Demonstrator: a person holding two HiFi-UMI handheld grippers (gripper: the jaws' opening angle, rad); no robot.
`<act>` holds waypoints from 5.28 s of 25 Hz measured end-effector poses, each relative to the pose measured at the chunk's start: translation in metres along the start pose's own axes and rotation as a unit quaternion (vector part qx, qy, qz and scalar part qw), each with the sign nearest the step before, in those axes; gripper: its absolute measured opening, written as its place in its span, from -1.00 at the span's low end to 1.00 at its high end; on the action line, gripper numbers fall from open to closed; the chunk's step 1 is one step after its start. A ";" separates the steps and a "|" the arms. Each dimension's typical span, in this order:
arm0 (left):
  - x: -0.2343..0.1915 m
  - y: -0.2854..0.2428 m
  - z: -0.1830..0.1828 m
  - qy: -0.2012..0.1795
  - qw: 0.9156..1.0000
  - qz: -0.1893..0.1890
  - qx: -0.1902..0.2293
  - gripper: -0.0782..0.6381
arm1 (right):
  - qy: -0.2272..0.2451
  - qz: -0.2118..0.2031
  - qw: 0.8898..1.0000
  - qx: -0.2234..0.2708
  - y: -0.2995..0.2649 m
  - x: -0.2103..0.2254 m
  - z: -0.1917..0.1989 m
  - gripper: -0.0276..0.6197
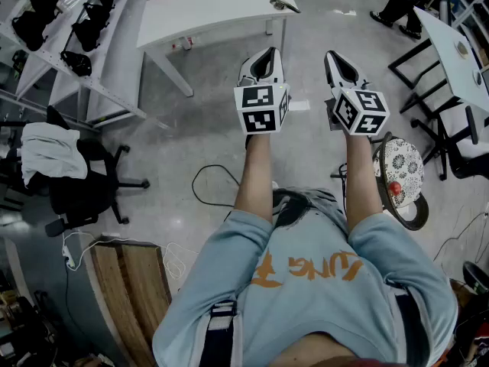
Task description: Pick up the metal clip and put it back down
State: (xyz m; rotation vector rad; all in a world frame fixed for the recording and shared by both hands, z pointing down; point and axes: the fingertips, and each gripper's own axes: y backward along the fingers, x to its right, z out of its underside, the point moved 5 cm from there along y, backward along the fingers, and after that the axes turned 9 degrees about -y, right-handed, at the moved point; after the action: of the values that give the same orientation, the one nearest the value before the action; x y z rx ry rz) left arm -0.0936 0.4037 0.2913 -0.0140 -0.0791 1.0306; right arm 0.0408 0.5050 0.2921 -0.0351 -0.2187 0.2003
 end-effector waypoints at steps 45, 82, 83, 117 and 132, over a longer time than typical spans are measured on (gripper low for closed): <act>-0.108 -0.052 -0.042 0.055 0.996 -0.006 0.067 -0.72 | -0.007 0.066 0.995 0.071 -0.071 0.041 -0.065 -0.82; -0.149 -0.438 0.085 0.051 0.992 -0.046 -0.107 -0.72 | -0.040 0.042 0.998 -0.028 -0.407 0.306 -0.024 -0.82; -0.149 -0.445 0.084 0.042 0.992 -0.047 -0.112 -0.72 | -0.044 0.035 0.998 -0.030 -0.414 0.307 -0.022 -0.82; -0.183 -0.457 0.165 0.086 0.973 -0.097 -0.192 -0.72 | 0.003 -0.086 0.982 -0.166 -0.496 0.240 0.075 -0.82; -0.199 -0.459 0.177 0.084 0.969 -0.092 -0.212 -0.72 | 0.037 -0.116 0.962 -0.243 -0.510 0.212 0.125 -0.57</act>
State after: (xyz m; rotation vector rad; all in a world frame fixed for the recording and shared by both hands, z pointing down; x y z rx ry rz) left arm 0.1852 -0.0073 0.4785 -0.4754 -0.1420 0.8078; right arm 0.3149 0.0502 0.4877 -0.5031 -0.1919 -0.0936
